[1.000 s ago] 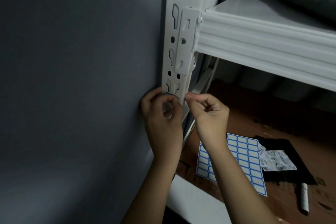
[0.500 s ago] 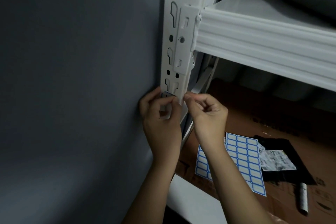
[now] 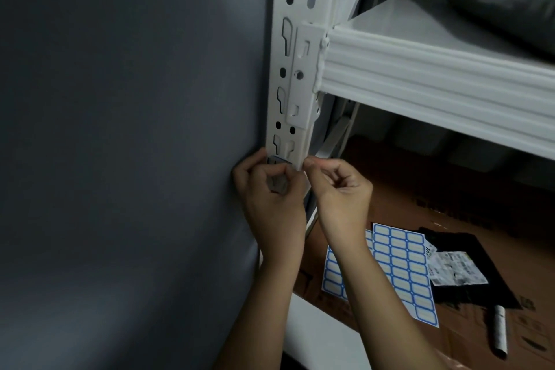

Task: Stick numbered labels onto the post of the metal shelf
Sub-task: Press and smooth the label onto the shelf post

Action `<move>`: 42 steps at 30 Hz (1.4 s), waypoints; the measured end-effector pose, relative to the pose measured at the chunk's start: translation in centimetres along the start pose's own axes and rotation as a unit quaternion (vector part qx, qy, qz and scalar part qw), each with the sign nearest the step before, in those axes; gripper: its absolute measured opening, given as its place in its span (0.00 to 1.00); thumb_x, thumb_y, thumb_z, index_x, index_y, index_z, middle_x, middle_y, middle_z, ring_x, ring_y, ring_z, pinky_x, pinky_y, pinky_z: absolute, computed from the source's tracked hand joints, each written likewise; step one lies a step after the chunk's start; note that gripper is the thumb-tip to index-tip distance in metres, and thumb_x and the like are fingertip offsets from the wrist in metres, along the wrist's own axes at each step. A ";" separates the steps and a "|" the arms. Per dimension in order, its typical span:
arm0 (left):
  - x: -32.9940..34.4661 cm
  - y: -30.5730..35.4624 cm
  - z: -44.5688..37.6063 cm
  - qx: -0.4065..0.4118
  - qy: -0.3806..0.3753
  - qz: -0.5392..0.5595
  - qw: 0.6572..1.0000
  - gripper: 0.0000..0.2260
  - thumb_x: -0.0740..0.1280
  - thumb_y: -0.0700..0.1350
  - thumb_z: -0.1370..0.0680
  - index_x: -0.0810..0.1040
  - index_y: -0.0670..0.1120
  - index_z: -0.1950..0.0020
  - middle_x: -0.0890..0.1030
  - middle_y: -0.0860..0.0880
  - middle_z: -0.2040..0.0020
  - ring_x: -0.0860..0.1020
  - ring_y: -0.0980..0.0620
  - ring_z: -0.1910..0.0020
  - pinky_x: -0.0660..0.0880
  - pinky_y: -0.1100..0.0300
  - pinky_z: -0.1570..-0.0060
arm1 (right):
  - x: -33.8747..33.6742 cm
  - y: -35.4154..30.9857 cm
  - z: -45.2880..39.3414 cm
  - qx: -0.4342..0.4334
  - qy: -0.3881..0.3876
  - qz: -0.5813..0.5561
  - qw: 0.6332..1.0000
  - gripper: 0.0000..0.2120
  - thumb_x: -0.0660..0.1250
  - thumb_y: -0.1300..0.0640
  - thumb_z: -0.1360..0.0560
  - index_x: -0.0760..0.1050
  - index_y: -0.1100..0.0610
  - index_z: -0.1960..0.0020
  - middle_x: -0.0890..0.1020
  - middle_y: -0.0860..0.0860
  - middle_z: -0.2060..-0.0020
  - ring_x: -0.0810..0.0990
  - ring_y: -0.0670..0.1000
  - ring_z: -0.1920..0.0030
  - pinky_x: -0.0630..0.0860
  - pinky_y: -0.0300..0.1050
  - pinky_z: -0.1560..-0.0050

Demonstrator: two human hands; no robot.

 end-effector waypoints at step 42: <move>0.4 -0.6 0.4 -0.004 0.030 0.040 0.999 0.11 0.69 0.31 0.29 0.76 0.47 0.63 0.72 0.56 0.45 0.74 0.70 0.47 0.71 0.77 0.55 | 0.2 0.8 0.7 0.026 0.023 -0.045 0.998 0.05 0.67 0.71 0.27 0.80 0.64 0.57 0.83 0.45 0.70 0.80 0.39 0.65 0.76 0.31 0.59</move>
Point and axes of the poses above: each hand's wrist, its own z-axis away from the middle knuckle, its own x-axis out of the palm, y = z × x, the point moved 4 cm from there along -z, towards the middle knuckle
